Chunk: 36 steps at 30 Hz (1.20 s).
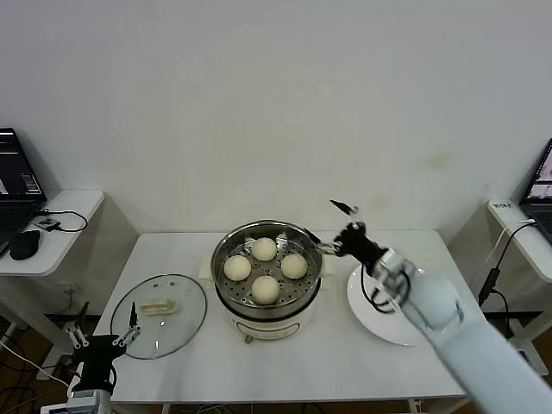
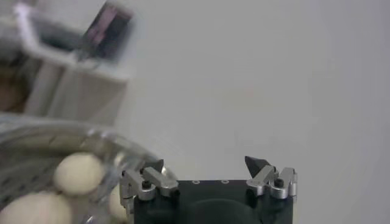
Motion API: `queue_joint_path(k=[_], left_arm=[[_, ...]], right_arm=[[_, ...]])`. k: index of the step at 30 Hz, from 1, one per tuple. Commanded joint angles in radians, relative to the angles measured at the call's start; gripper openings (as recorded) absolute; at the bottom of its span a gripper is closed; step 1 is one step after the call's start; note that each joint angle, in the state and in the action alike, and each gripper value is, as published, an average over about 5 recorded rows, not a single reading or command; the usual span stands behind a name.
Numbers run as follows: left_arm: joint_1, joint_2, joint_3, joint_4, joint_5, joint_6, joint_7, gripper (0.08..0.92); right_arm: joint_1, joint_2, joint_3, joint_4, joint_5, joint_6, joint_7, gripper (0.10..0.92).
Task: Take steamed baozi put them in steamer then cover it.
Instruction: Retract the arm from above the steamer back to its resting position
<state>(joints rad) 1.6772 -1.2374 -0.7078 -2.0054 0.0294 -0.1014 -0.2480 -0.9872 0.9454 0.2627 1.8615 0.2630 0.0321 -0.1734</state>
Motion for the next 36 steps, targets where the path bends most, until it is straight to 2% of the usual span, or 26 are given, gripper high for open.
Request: queue_joint_path(k=[1, 8, 13, 22, 36], left_arm=[[-0.066, 0.039, -0.02, 0.138, 0.548, -0.026, -0.015, 0.823], [-0.13, 0.132, -0.021, 0.265, 0.932, -0.045, 0.035, 0.823], [-0.146, 0.165, 0.01, 0.323, 1.062, -0.042, 0.103, 0.823], [-0.144, 0.16, 0.053, 0.304, 1.098, -0.02, 0.14, 0.823], [-0.331, 0.163, 0.119, 0.441, 1.082, -0.021, 0.149, 0.823]], right_arm=[[-0.601, 0.411, 0.61, 0.111, -0.119, 0.222, 0.003, 0.823], [-0.615, 0.524, 0.675, 0.15, -0.132, 0.175, 0.031, 0.823], [-0.623, 0.543, 0.725, 0.146, -0.131, 0.167, 0.045, 0.823], [-0.652, 0.565, 0.765, 0.122, -0.144, 0.183, 0.061, 0.823], [-0.679, 0.584, 0.776, 0.114, -0.172, 0.186, 0.067, 0.823]])
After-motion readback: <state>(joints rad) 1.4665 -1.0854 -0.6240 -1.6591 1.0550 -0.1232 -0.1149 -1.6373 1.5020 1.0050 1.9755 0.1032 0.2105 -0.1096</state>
